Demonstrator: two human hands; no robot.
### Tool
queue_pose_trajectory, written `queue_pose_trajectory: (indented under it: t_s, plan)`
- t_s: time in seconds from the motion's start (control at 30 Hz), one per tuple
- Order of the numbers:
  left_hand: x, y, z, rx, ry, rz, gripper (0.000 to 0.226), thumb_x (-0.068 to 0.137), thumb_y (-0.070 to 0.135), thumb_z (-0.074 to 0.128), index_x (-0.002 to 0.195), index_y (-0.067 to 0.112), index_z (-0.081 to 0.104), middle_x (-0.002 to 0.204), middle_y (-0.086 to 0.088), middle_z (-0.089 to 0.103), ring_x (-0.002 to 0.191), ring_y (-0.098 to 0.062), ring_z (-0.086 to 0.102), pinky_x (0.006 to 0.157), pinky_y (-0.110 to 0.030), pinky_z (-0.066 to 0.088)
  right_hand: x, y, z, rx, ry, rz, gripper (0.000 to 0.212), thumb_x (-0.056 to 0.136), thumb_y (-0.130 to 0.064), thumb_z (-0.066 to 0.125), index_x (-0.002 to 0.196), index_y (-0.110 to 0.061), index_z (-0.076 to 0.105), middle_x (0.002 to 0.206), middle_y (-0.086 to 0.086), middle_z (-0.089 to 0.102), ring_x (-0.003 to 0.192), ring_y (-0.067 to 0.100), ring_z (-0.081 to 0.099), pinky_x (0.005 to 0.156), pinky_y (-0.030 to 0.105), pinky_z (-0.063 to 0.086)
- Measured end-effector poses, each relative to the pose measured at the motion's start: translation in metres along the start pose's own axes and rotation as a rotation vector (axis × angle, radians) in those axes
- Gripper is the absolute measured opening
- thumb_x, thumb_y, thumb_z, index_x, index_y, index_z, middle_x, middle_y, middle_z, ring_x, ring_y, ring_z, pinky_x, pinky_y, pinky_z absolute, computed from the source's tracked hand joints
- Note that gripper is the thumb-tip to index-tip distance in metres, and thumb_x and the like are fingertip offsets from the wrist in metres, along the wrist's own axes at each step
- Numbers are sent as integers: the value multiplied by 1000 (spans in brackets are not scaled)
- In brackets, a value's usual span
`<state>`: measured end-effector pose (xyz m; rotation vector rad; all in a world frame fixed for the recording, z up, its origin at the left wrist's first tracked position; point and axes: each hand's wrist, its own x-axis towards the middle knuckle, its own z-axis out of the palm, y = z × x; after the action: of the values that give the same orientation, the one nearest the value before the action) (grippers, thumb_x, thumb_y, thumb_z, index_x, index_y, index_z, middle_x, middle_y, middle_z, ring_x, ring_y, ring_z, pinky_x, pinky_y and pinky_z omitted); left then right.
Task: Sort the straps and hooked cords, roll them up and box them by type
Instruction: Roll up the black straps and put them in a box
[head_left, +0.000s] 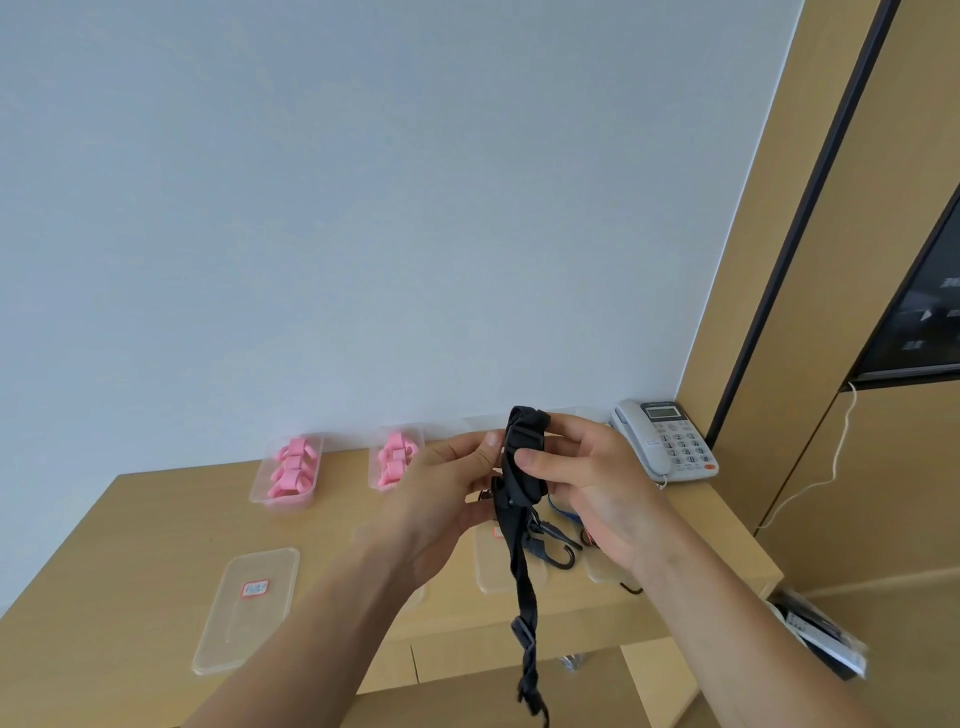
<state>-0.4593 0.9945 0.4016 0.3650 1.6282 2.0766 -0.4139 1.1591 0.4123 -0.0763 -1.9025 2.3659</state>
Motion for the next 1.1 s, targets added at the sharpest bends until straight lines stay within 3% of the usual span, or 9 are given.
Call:
queue_pose_trajectory:
  t_s: [0.1,0.2,0.3,0.4,0.53,0.6,0.73,0.9,1.1]
  plan:
    - [3,-5,3,-25,28,-50,33,106,30,52,114,7,74,107,-20,73,96,-33,66,101,-71,45,1,-5,-1,23,28,-26,26,87,2,69,112,-4,71,104,23,73,97,43,71,93,54,55]
    - [4,-10,5,-37,60,-107,40,107,37,49,112,6,74,105,-18,76,96,-35,70,104,-61,50,3,-8,-1,57,79,-72,25,87,5,67,111,-1,69,96,20,74,94,40,71,88,45,56]
    - [2,-12,9,-34,31,-124,43,107,37,46,108,6,75,97,-19,75,91,-34,71,102,-55,52,4,-11,-3,102,125,-129,23,87,6,66,110,3,66,88,19,71,85,38,67,81,49,52]
    - [1,-15,10,2,-18,-138,41,109,30,44,110,0,72,97,-20,74,83,-28,68,88,-44,58,3,-11,-6,92,155,-164,23,88,6,66,110,3,63,87,19,70,80,39,65,71,51,47]
    - [-3,-17,12,-22,-44,-172,38,107,26,50,114,-5,71,88,-17,69,74,-25,62,72,-34,55,6,-7,-6,-11,240,-249,31,86,6,70,108,-15,69,96,11,75,90,27,70,87,47,52]
    - [-4,-18,13,-17,-23,-171,35,104,28,57,112,-2,74,84,-15,67,69,-23,60,66,-31,53,6,-4,-4,-22,268,-302,36,84,10,69,109,-16,68,99,7,76,94,22,71,87,38,55]
    - [-4,-16,14,79,30,-152,37,100,32,63,110,-3,74,77,-12,65,59,-20,56,56,-26,50,4,1,-1,-138,295,-397,40,83,10,71,112,-16,66,103,3,75,99,20,71,88,37,57]
    - [-4,-12,12,152,46,-129,36,104,29,58,110,-3,72,76,-11,65,60,-22,55,59,-28,50,5,10,1,-339,340,-506,48,79,0,78,116,-27,62,105,-9,73,103,17,68,91,40,54]
    - [-4,-6,15,-18,55,-121,30,107,16,48,108,-4,70,85,-15,67,72,-27,60,77,-39,53,3,22,-2,-619,374,-656,49,78,-7,81,116,-31,61,101,-14,69,96,17,65,88,32,52]
